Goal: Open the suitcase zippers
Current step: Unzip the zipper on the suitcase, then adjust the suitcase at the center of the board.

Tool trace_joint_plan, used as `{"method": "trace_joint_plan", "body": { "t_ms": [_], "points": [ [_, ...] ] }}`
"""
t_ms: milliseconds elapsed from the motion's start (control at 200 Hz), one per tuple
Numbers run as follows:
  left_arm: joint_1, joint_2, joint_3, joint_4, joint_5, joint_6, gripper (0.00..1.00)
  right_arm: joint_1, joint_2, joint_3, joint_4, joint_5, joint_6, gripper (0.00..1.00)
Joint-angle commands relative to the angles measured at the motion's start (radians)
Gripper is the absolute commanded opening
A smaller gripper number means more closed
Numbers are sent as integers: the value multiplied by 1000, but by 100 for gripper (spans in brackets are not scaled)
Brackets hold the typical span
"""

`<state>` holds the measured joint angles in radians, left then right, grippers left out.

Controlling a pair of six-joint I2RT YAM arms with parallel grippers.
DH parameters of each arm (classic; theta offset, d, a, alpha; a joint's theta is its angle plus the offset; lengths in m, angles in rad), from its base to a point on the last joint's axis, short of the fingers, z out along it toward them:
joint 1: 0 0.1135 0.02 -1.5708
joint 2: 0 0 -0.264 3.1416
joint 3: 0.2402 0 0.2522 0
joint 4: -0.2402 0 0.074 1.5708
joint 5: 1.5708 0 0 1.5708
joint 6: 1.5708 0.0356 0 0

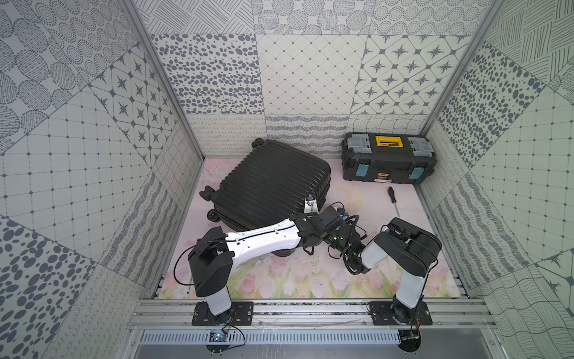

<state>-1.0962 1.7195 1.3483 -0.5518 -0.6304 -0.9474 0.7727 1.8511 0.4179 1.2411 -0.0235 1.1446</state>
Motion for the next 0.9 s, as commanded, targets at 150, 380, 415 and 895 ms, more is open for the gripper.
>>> {"method": "trace_joint_plan", "body": {
  "t_ms": [150,380,415,895],
  "points": [
    [80,140,159,317,8,192,0,101,-10,-26,43,-303,-126,0],
    [131,222,237,324,98,337,0,106,-25,-47,17,-297,-149,0],
    [129,213,234,331,109,372,0,103,-36,-53,2,-285,-150,0],
    [124,-293,-29,133,139,497,20,89,-527,-12,-824,33,-426,44]
  ]
}}
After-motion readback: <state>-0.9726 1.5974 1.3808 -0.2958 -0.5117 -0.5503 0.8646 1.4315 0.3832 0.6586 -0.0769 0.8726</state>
